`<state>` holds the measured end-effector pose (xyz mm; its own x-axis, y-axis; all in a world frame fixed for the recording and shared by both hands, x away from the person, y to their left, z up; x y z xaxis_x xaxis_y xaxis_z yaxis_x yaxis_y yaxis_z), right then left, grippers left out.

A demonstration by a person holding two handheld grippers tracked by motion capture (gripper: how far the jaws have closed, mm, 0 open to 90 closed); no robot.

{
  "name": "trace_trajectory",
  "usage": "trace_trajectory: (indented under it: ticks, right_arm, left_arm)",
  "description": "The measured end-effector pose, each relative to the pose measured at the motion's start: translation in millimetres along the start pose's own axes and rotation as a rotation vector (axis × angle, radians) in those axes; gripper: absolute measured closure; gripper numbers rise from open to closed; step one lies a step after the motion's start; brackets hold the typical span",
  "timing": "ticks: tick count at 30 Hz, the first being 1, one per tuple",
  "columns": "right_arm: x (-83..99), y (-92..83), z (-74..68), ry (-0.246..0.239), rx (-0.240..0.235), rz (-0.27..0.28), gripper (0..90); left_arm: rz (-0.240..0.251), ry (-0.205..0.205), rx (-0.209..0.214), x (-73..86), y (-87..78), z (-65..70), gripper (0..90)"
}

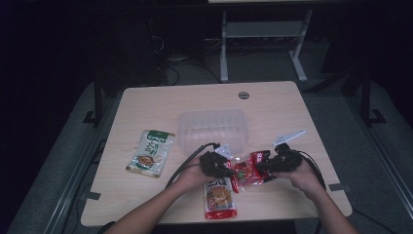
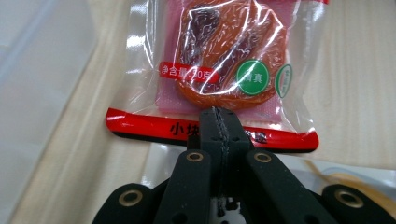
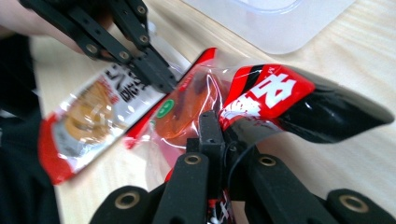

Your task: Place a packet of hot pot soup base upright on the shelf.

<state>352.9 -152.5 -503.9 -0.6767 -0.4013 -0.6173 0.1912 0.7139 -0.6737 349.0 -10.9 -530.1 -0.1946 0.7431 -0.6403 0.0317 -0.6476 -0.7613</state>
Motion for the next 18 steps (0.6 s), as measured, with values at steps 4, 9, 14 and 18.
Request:
trace_trajectory:
  ticks: [4, 9, 14, 18]
  right_arm:
    - [1.3, -2.1, -1.8, -0.03, 0.008, -0.003, 89.6]
    - [0.3, -7.9, -5.8, -0.039, -0.029, 0.028, 90.0]
    - [-3.8, -17.3, -11.8, -0.028, -0.092, 0.087, 90.0]
    - [-6.6, -24.4, -20.8, -0.029, -0.146, 0.128, 90.0]
  left_arm:
    - [0.003, 0.003, 0.009, -0.7, 1.5, 3.4, 89.9]
    - [-0.003, 0.01, 0.009, -0.6, 1.4, 4.1, 89.8]
    - [0.012, 0.031, -0.01, -4.1, 2.0, 5.4, 89.8]
    - [0.026, 0.038, -0.01, -7.3, 1.3, 5.1, 89.8]
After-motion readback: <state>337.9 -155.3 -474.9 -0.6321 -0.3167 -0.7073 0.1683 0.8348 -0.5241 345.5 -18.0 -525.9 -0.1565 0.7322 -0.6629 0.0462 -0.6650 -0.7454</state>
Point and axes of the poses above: each handheld gripper's, and its own axes: y roughly forward along the jaws, x roughly out of its underside, z roughly to its right, the point moved 9 cm from there along y, roughly forward along the jaws, and after that the axes turned 4 degrees about y, right-handed, at the moved point
